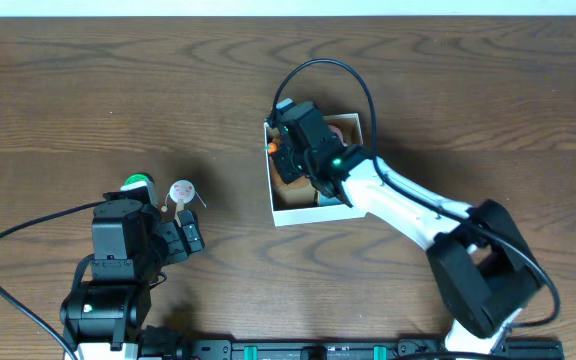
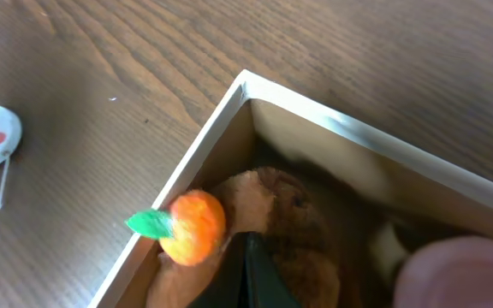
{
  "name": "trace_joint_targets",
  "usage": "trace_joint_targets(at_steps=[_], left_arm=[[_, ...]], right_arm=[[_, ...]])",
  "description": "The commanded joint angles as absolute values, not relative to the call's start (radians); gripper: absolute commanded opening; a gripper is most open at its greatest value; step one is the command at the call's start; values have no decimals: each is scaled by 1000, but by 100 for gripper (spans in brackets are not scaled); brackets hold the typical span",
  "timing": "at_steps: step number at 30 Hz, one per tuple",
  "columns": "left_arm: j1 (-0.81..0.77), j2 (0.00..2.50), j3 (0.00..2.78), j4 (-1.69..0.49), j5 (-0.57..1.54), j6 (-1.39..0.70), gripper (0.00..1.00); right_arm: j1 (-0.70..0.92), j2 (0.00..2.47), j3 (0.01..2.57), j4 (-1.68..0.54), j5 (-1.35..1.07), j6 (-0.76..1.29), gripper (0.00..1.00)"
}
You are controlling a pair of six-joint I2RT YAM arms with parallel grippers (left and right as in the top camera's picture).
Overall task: Pack container
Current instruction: 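Lift right gripper out of the box and retract it to the right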
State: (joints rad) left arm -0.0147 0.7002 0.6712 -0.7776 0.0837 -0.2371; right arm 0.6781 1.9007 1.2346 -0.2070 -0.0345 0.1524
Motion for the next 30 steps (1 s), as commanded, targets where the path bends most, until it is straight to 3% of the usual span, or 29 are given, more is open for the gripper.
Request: trace_joint_targets(at_steps=[1,18,30], left_arm=[[-10,704,691,-777,94,-245,98],[-10,704,691,-777,94,-246,98],[-10,704,691,-777,94,-246,98]], right_arm=[[686,2013,1191,-260,-57,184,1],[579,2014,1191,-220,11,380,1],[608,2015,1191,-276,11,381,1]])
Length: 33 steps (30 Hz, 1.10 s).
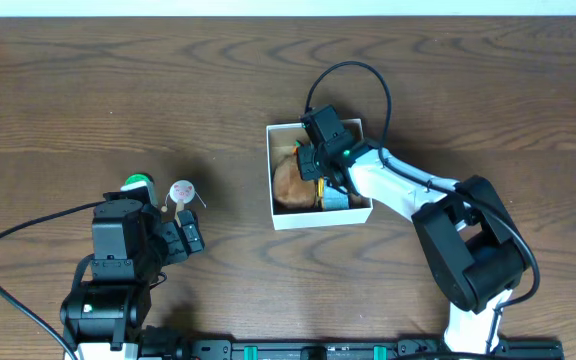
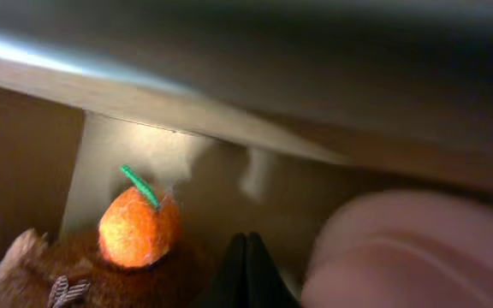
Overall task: Pack container
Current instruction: 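Lift right gripper out of the box and retract it to the right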
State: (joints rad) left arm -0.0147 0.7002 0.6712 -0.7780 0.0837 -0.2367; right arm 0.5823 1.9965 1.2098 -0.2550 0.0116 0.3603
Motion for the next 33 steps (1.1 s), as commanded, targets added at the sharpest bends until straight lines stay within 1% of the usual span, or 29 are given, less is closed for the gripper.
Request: trace_joint_targets(at_steps=[1,9,12,17,24,25,26,27,28,29,30,31,32,33], left_arm=[[-10,704,691,-777,94,-246,98],[-10,704,691,-777,94,-245,98],[-10,704,691,-777,94,-246,98],[-10,704,691,-777,94,-246,98],[-10,704,691,-777,94,-246,98],[-10,704,691,-777,94,-245,98],[-10,704,691,-777,94,-245,98],[-10,704,691,-777,94,-246,98],[-10,704,691,-777,94,-245,98],[-10,704,691,-777,94,-246,98],[-10,704,691,-777,94,-246,98],[-10,704,691,-777,94,-246,98],[-10,704,691,-777,94,-246,98],[-10,704,691,-777,94,-246,98]], right_arm=[[610,2014,1191,-276,11,381,1],[608,2001,1193,-260,12,376,1],[608,1970,1200,-262,12,340,5],[608,1860,1201,-303,80,336,7],[608,1705,1201,-387,81,336,17],[608,1687,1201,-400,82,335,19],[608,1666,1201,-415,82,333,24],[603,1645,1201,-429,83,324,35],[595,1623,1201,-442,84,321,40],[582,1603,1201,-454,90,321,49],[563,1577,1201,-468,91,321,71],[543,1557,1201,-478,90,324,80],[515,1531,1201,-493,90,341,86],[478,1501,1201,-516,90,361,96]])
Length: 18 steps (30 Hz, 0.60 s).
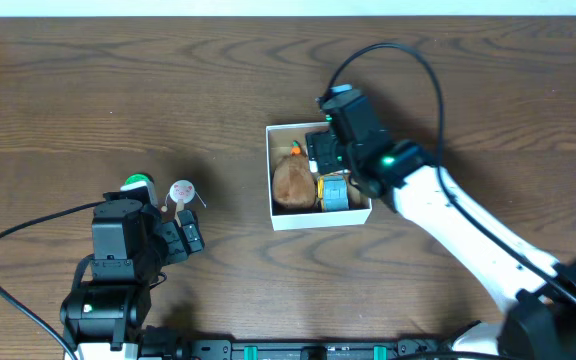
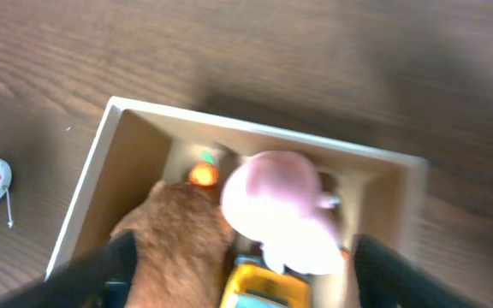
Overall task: Pack container
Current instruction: 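Lift right gripper out of the box and retract it to the right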
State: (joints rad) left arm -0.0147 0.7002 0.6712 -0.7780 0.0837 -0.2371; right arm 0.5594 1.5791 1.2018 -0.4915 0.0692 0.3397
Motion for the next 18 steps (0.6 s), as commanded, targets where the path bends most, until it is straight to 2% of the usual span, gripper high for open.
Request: trace_joint_targets(at_steps=[1,11,18], left_arm=[[-10,704,691,-777,94,-246,98],[-10,743,781,-772,139,-244,98],[-10,1068,1010,-916,87,-211,98]], right_arm=[[452,1484,1201,-533,90,370,99],[87,1401,1196,-854,25,381,99],[7,1414,1195,-893,25,361,99]])
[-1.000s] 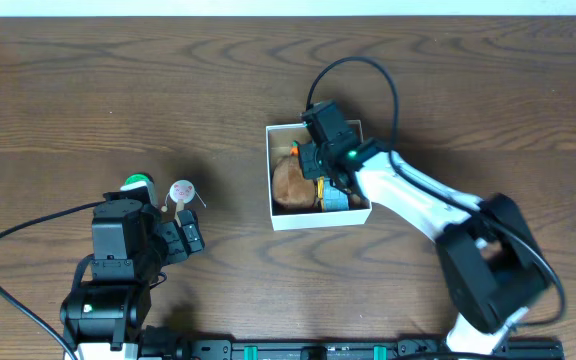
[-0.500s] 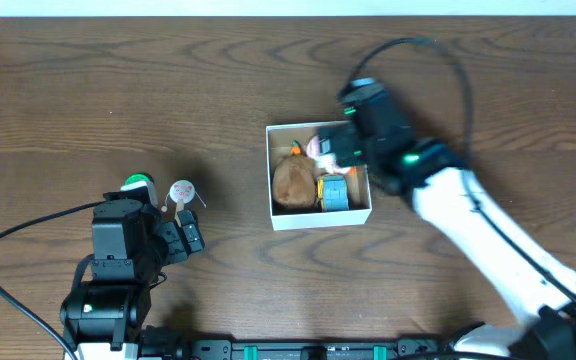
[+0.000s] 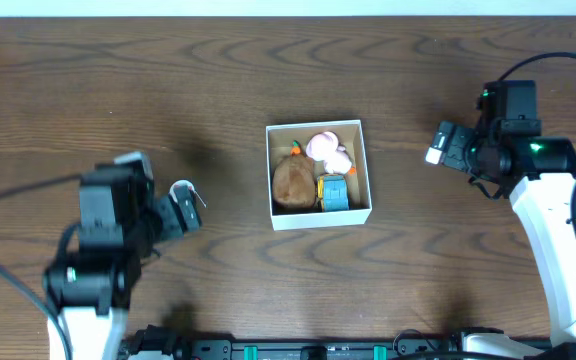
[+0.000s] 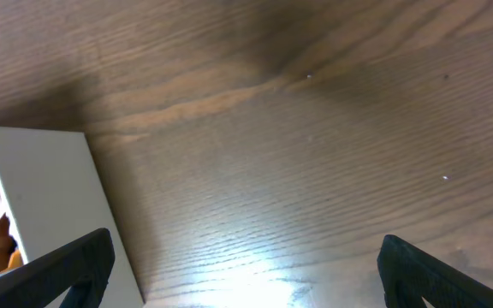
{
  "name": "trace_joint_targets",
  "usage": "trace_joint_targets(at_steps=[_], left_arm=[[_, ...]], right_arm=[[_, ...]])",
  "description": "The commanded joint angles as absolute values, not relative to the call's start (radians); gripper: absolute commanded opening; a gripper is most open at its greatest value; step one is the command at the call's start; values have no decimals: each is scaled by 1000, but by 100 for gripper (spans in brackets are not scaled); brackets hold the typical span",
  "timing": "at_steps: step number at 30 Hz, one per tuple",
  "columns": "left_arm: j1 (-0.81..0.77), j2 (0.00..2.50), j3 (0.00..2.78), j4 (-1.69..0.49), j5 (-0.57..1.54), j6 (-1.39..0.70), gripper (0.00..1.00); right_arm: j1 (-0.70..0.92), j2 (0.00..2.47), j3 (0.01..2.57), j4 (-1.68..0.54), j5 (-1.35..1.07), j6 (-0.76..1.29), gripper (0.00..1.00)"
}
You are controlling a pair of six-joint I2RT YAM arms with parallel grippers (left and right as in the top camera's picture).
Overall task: Pack container
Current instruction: 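Lift right gripper out of the box and retract it to the right, then move left gripper over the pig-face rattle drum and grasp it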
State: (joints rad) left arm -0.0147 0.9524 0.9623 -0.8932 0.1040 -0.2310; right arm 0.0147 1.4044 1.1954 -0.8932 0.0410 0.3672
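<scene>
The white box (image 3: 360, 172) stands mid-table and holds a brown plush (image 3: 292, 182), a small orange toy (image 3: 294, 150), a pink toy (image 3: 323, 147) and a yellow-blue item (image 3: 334, 191). My right gripper (image 3: 446, 146) hangs open to the right of the box, over bare wood, with nothing between its fingers. In the right wrist view its gripper (image 4: 242, 269) shows wide-apart fingertips (image 4: 67, 265), with the box wall (image 4: 45, 197) at the left. My left gripper (image 3: 180, 212) is at a pig-face badge (image 3: 181, 189); whether the fingers touch it is unclear.
The dark wooden table (image 3: 448, 60) runs all round the box. The left arm's body (image 3: 113, 205) covers the table left of the badge. A black cable (image 3: 558, 65) loops above the right arm.
My right gripper, open above the box before, now hangs open right of it over bare wood. The left arm has shifted towards the far side, onto the pig-face badge, and now covers the green item.
First my right gripper was shut low in the box's far-left corner beside the orange toy. Then it was deep in the box, shut, between orange and pink toys. Later it hung open above the box. Now it is off to the right, empty.
</scene>
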Motion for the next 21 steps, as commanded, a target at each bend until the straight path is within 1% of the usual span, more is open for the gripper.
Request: trace_joint_targets(at_steps=[1,8,11,21], left_arm=[[-10,1125,1021,-919,92,-211,98],[-10,1444,1024,-906,97,-212,98],[-10,1536,1023,-907,97,-212,98],[-10,1674,1022,-846,97,-211,98]], right_arm=[[7,1414,1195,-894,25,358,99],[8,1414,1195,-902,25,335,99],[7,1414,1195,-905,25,335,99],[8,1414,1195,-905,25,336,99]])
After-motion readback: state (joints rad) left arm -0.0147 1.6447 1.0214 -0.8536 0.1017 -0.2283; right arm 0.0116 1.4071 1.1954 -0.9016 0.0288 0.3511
